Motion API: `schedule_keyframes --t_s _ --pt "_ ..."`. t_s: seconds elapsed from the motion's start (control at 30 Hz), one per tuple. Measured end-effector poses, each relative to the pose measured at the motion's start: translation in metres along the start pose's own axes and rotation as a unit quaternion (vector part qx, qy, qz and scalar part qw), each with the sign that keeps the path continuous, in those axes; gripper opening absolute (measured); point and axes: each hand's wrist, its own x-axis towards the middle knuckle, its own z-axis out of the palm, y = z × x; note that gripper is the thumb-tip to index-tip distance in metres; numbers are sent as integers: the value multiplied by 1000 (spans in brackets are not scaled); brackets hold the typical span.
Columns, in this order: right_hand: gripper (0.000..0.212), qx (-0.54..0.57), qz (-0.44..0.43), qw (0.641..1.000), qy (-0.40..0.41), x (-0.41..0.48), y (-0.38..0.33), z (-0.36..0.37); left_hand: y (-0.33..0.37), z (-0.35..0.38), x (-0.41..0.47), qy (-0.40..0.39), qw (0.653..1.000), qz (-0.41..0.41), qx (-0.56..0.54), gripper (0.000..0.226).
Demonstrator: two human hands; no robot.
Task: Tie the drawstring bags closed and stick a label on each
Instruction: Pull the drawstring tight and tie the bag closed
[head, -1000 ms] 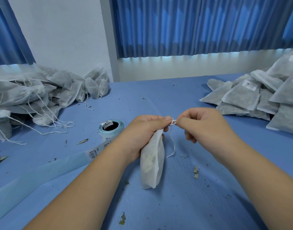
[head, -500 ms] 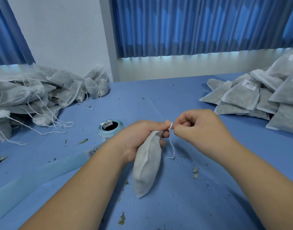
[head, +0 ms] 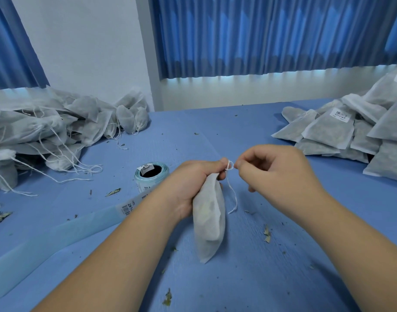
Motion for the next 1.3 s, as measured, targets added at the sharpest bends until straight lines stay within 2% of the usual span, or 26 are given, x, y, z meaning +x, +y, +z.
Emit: schedule_keyframes --t_s 0.13,0.37,0.6,0.83,1.03,1.23,1.3 --pt "22 -27 -4 1000 -6 -2 -2 2 0 3 -2 10 1000 28 -6 24" --pt "19 -54 9 998 -16 -1 -1 3 -1 5 -4 2 997 71 7 40" --pt "17 -76 41 996 -10 1 3 5 -4 7 -4 21 994 103 23 30" --pt "18 -110 74 991 5 2 6 9 -5 10 -7 55 984 137 103 21" --pt "17 -25 109 994 -16 5 3 2 -4 9 -7 53 984 136 105 20" --pt "24 153 161 975 -5 11 2 -15 -2 2 -6 84 983 133 90 22" --pt "19 193 157 968 -6 12 4 -18 -2 0 -5 88 984 125 90 22"
